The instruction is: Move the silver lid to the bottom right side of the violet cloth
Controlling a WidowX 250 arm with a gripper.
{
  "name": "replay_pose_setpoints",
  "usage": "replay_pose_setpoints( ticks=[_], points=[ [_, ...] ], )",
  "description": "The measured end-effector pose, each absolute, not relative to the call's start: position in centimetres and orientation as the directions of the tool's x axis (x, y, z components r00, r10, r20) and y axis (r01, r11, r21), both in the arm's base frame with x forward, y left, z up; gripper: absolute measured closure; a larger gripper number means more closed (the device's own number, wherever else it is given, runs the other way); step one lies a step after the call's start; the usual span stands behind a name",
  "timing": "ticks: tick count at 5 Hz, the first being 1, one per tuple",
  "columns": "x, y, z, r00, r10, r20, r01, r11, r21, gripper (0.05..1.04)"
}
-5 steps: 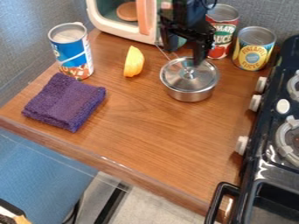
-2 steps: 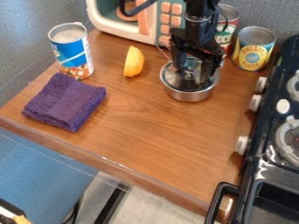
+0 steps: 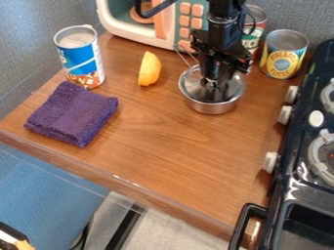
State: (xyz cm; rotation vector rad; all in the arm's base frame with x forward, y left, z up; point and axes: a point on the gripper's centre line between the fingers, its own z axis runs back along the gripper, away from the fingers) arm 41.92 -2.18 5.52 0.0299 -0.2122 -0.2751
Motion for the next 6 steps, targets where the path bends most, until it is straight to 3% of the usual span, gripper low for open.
replay_pose_setpoints(
  ticks=[1,2,3,4,6],
  points=[
    [41.8,-2.3,5.4,0.942,-0.272,0.198,0.268,0.962,0.044,0.797],
    [41.6,-2.1,5.5,0.944,-0.271,0.186,0.271,0.962,0.029,0.797],
    [41.2,-2.6,7.4,0.939,-0.268,0.216,0.274,0.962,0.002,0.797],
    [39.7,-1.9,10.3,0.927,-0.263,0.268,0.271,0.963,0.006,0.797],
    [33.5,-0.3,8.5,0.922,-0.325,0.211,0.325,0.945,0.032,0.797]
  ],
)
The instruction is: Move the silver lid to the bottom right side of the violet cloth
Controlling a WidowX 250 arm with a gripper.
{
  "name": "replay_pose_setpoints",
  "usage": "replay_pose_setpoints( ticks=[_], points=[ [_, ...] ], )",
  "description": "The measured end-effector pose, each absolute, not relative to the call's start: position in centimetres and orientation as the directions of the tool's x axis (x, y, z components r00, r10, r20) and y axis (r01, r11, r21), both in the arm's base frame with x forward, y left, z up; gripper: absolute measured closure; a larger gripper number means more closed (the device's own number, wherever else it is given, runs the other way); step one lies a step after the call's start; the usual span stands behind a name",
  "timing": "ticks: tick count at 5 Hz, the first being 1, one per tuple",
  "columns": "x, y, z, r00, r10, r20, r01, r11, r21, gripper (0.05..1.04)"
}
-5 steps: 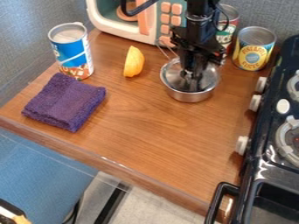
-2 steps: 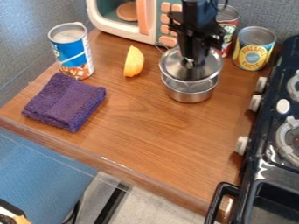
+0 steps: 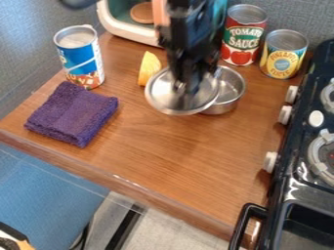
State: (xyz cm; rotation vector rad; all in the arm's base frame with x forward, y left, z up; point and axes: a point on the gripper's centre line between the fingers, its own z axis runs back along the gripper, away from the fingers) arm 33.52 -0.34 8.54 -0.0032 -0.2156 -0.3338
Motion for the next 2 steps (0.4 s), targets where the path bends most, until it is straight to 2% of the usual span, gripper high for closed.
replay_pose_setpoints(
  ticks=[1,2],
  points=[
    [31.4,0.6,6.5,0.921,-0.354,0.164,0.348,0.935,0.066,0.797],
    [29.7,3.6,4.8,0.936,-0.325,0.131,0.314,0.944,0.1,0.797]
  ],
)
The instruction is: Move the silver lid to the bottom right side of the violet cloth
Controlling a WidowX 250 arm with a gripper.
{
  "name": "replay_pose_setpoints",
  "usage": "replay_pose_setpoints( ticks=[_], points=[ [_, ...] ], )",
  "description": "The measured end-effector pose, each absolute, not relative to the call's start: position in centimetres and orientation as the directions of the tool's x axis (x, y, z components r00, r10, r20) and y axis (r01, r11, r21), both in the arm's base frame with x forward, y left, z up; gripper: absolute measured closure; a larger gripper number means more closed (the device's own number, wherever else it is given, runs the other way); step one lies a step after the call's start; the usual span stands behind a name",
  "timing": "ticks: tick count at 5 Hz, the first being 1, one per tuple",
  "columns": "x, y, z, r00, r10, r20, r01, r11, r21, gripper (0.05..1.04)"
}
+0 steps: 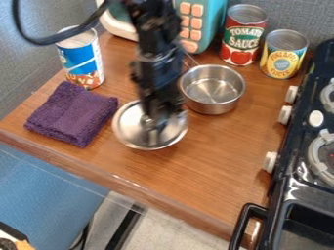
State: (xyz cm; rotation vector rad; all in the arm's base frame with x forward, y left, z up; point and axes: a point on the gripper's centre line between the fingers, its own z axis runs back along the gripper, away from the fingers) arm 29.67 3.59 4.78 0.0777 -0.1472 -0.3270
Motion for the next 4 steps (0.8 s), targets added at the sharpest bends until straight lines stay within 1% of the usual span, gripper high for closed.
replay_pose_setpoints(
  ticks=[1,2,4],
  points=[
    [28.4,4.4,3.1,0.936,-0.333,0.111,0.317,0.938,0.136,0.797],
    [28.0,4.8,2.2,0.937,-0.333,0.105,0.317,0.937,0.145,0.797],
    [27.5,4.3,2.0,0.929,-0.353,0.107,0.343,0.933,0.108,0.797]
  ],
)
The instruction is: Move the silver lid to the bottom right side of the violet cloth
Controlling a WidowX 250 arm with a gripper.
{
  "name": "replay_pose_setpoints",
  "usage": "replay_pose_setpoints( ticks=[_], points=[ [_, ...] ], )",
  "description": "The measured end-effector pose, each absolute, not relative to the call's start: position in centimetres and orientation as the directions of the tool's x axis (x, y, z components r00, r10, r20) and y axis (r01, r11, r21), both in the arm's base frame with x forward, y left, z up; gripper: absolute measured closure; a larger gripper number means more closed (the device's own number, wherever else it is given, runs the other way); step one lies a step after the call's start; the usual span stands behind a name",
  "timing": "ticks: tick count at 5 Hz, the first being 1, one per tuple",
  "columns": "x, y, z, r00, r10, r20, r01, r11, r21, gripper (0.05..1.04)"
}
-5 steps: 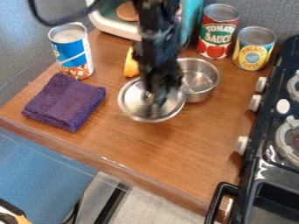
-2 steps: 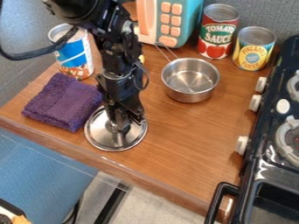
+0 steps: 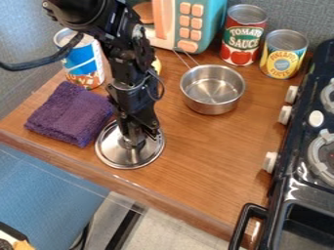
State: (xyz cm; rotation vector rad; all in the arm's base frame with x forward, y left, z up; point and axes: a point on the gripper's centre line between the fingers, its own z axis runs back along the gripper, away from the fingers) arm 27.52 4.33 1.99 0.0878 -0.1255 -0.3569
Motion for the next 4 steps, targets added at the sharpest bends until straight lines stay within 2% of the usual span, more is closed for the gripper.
replay_pose_setpoints(
  ticks=[1,2,3,4],
  points=[
    [27.1,3.9,2.0,0.926,-0.364,0.098,0.357,0.931,0.077,0.739],
    [26.7,4.2,2.2,0.938,-0.339,0.067,0.334,0.939,0.074,0.442],
    [27.1,4.9,4.1,0.952,-0.29,0.097,0.282,0.955,0.089,0.149],
    [27.3,5.3,6.1,0.951,-0.283,0.121,0.27,0.956,0.111,0.073]
  ],
)
